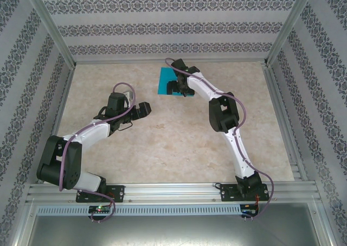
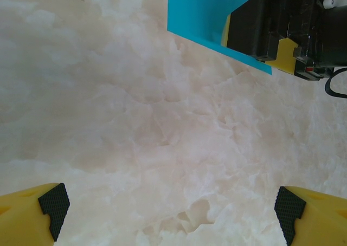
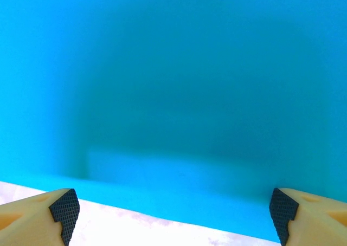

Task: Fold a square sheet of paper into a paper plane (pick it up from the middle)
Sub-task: Move the square sheet of paper to the center of the table.

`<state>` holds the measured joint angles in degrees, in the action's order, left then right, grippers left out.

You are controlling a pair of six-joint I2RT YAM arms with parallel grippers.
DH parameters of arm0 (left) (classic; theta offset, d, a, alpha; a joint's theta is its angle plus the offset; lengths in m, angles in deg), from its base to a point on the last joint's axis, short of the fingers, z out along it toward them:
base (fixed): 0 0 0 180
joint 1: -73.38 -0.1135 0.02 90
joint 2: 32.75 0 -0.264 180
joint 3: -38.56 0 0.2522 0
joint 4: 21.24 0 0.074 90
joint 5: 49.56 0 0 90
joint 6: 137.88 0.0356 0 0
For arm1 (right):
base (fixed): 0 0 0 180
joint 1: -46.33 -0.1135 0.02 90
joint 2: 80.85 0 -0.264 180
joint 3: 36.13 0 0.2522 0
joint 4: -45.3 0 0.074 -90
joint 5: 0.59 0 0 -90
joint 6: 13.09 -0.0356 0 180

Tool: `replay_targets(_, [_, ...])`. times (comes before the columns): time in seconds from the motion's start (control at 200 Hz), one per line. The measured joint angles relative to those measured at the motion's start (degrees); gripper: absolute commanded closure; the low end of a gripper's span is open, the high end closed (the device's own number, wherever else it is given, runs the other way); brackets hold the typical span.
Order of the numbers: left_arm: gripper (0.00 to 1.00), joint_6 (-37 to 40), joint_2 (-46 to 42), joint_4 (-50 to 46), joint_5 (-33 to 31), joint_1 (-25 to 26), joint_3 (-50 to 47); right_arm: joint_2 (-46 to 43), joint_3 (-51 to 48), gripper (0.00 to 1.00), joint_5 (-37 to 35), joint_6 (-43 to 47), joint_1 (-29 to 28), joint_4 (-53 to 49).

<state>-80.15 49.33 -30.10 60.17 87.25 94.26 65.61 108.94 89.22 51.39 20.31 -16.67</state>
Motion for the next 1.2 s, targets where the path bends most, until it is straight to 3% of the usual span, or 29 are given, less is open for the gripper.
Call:
replay_targets(0.22, [0.0,0.3,0.0,-0.3,0.0,0.0,0.0,-1.9,-3.4,0.09,-0.2,0.4,0.0,-0.6])
replay_targets(0.55, [0.0,0.5,-0.1,-0.4,0.0,0.0,-0.3,-11.5,-20.2,0.1,-2.0,0.4,-0.9,0.9])
replay_targets(0.869, [0.0,0.5,-0.7,-0.7,0.9,0.0,-1.0,-23.1,-40.3,0.11,-4.1,0.4,-4.2,8.4])
replay_targets(1.199, [0.0,0.8,-3.6,-1.8,1.2,0.0,-1.0,-33.6,-53.2,0.09,-4.5,-3.1,-8.2,10.6])
